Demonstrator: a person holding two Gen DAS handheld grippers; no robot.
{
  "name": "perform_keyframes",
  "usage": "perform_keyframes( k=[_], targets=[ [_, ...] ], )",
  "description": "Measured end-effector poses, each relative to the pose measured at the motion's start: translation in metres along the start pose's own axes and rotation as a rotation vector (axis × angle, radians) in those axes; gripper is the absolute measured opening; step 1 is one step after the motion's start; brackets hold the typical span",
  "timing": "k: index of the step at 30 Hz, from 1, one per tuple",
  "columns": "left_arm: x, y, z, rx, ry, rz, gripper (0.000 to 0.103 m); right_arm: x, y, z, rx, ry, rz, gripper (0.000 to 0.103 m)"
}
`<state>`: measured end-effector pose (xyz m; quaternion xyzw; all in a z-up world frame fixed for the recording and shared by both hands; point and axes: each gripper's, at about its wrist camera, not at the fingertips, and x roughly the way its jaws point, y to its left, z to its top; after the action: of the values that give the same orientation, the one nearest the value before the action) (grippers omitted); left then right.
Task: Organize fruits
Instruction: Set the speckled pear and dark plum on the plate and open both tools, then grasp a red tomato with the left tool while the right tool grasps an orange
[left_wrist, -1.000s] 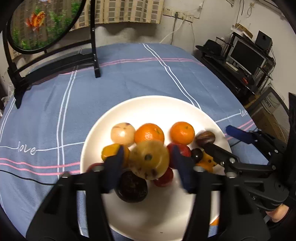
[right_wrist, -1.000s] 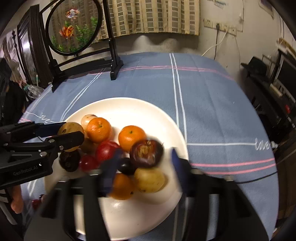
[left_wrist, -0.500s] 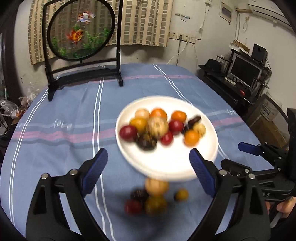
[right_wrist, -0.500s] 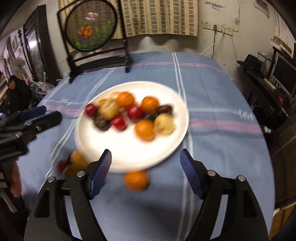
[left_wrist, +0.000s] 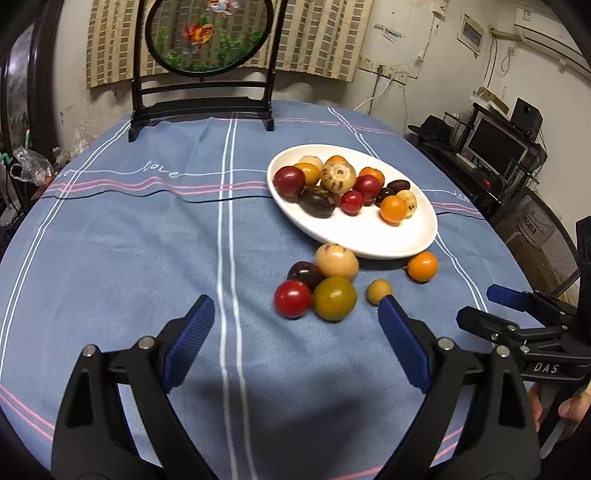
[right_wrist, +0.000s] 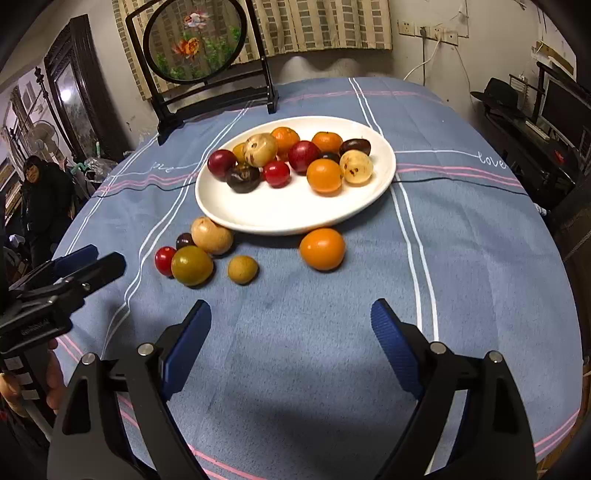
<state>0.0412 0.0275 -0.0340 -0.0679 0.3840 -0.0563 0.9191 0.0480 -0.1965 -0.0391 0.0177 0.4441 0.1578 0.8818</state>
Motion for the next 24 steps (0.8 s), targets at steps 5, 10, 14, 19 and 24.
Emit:
perform_keyframes(
  k=[5, 10, 14, 19, 24],
  targets=[
    [0.000, 0.005, -0.007, 0.003, 0.011, -0.001, 0.092, 0.013, 0.001, -0.001, 0.002, 0.024, -0.028, 0.092],
    [0.002, 0.010, -0.010, -0.001, 0.023, 0.004, 0.092, 0.032, -0.011, 0.015, 0.018, 0.021, -0.081, 0.092],
    [0.006, 0.014, -0.012, -0.013, 0.041, 0.013, 0.092, 0.054, -0.022, 0.028, 0.026, 0.011, -0.129, 0.088],
    [0.009, 0.013, -0.012, -0.009, 0.050, 0.019, 0.092, 0.079, -0.028, 0.040, 0.033, 0.040, -0.091, 0.062],
    [0.015, 0.014, -0.008, 0.002, 0.065, 0.033, 0.092, 0.081, -0.025, 0.045, 0.036, 0.059, -0.030, 0.037]
  ],
)
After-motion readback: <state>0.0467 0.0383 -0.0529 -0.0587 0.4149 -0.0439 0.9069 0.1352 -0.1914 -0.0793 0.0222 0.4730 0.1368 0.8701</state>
